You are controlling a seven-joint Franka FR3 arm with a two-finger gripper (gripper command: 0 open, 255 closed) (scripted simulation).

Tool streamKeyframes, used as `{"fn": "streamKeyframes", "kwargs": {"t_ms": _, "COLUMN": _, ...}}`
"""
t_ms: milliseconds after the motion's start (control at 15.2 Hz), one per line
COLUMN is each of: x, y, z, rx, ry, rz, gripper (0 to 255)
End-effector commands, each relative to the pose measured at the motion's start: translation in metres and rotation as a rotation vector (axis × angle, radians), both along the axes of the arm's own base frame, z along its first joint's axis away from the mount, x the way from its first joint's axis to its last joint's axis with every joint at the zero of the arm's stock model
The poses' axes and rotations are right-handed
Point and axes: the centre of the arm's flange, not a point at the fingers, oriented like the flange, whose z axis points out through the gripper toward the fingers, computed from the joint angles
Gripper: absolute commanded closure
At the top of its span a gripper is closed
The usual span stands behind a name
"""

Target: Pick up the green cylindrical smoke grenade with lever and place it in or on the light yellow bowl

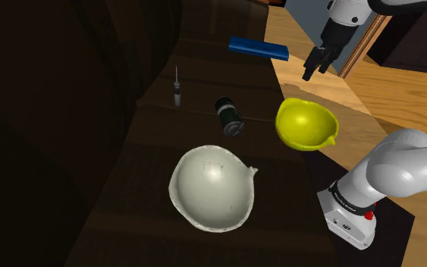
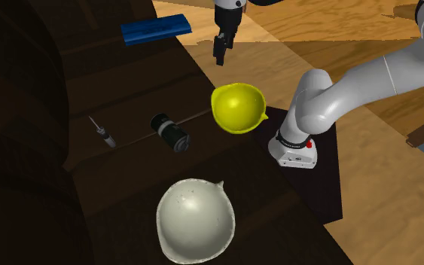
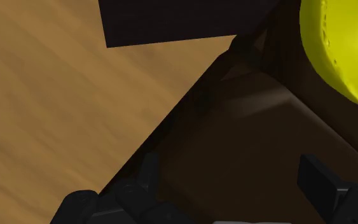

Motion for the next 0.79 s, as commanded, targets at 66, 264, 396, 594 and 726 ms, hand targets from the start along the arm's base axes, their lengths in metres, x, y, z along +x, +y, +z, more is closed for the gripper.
{"fn": "streamKeyframes", "kwargs": {"t_ms": 66, "x": 0.004, "y": 0.012, "z": -0.003, "rx": 0.004, "ry": 0.001, "rz": -0.010, "gripper": 0}}
{"fn": "streamKeyframes", "kwargs": {"t_ms": 264, "x": 0.015, "y": 0.047, "z": -0.014, "rx": 0.015, "ry": 0.005, "rz": -0.041, "gripper": 0}}
{"fn": "streamKeyframes", "kwargs": {"t_ms": 396, "x": 0.023, "y": 0.070, "z": -0.020, "rx": 0.022, "ry": 0.008, "rz": -0.061, "gripper": 0}}
{"fn": "streamKeyframes", "kwargs": {"t_ms": 594, "x": 0.036, "y": 0.105, "z": -0.030, "rx": 0.033, "ry": 0.012, "rz": -0.092, "gripper": 0}}
{"fn": "streamKeyframes", "kwargs": {"t_ms": 726, "x": 0.045, "y": 0.128, "z": -0.036, "rx": 0.040, "ry": 0.015, "rz": -0.113, "gripper": 0}}
